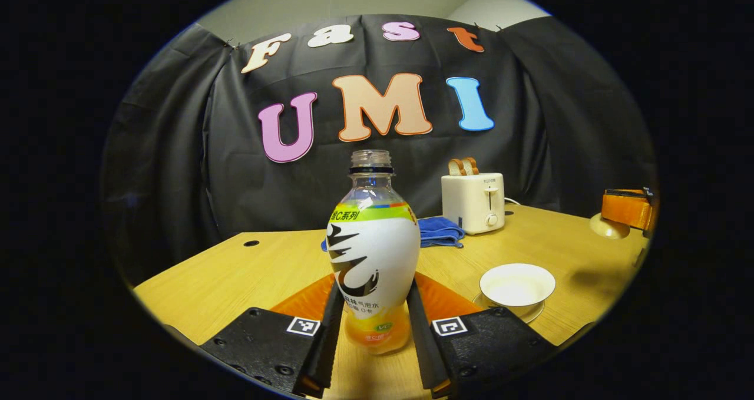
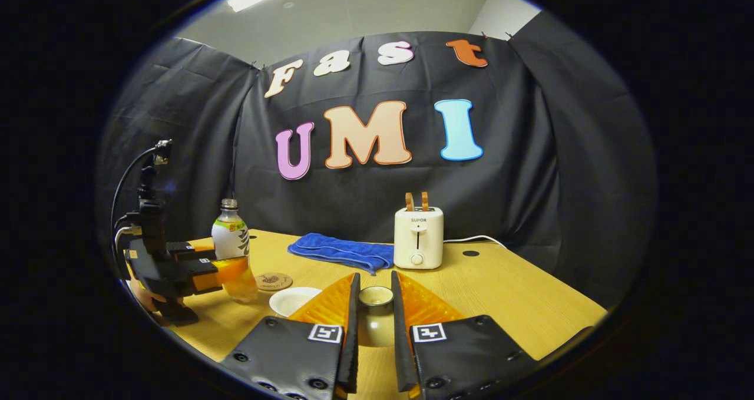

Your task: Open the teacup lid with one hand, grasp the water bottle and pour water into the teacup with the other hand; after pouring, place the water bottle on the coaster and then close the teacup lid.

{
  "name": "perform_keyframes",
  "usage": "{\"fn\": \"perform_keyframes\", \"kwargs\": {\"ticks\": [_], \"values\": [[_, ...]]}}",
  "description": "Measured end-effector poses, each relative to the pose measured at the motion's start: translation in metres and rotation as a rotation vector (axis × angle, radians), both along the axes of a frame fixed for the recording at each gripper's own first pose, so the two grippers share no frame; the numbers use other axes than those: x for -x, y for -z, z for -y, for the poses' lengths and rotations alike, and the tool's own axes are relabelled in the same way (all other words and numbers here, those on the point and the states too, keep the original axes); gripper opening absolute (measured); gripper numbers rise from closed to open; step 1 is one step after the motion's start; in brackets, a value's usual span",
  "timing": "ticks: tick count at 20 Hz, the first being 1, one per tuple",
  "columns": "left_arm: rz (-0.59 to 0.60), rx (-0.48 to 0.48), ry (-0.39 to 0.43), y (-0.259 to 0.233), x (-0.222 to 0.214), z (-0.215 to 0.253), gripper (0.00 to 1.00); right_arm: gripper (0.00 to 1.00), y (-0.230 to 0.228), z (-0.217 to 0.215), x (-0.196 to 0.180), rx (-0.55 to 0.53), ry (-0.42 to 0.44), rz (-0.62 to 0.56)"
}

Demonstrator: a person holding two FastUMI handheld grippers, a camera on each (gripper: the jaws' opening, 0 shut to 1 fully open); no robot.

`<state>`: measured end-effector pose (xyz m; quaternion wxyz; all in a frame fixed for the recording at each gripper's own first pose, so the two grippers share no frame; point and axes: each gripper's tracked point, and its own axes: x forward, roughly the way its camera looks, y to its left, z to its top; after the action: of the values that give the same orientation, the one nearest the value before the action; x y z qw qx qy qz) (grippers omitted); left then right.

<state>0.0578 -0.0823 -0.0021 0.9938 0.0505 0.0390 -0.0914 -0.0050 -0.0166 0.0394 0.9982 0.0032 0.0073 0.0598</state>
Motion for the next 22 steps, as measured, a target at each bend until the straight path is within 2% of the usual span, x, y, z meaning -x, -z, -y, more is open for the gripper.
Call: {"fn": "perform_keyframes", "kwargs": {"ticks": [3, 7, 16, 22], "values": [[0.02, -0.078, -0.016, -0.011, -0.002, -0.006, 0.54, 0.29, 0.003, 0.003, 0.0, 0.006, 0.008, -0.003], [0.06, -0.23, -0.032, -0.024, -0.001, -0.016, 0.54, 0.29, 0.012, 0.004, 0.001, 0.001, 0.004, -0.02], [0.089, -0.568, -0.005, -0.01, 0.005, -0.01, 0.54, 0.29, 0.019, 0.008, 0.009, 0.003, 0.01, -0.031], [0.067, -0.744, 0.036, 0.007, 0.001, -0.007, 0.54, 0.29, 0.03, 0.018, 0.015, -0.013, 0.028, -0.047]]}}
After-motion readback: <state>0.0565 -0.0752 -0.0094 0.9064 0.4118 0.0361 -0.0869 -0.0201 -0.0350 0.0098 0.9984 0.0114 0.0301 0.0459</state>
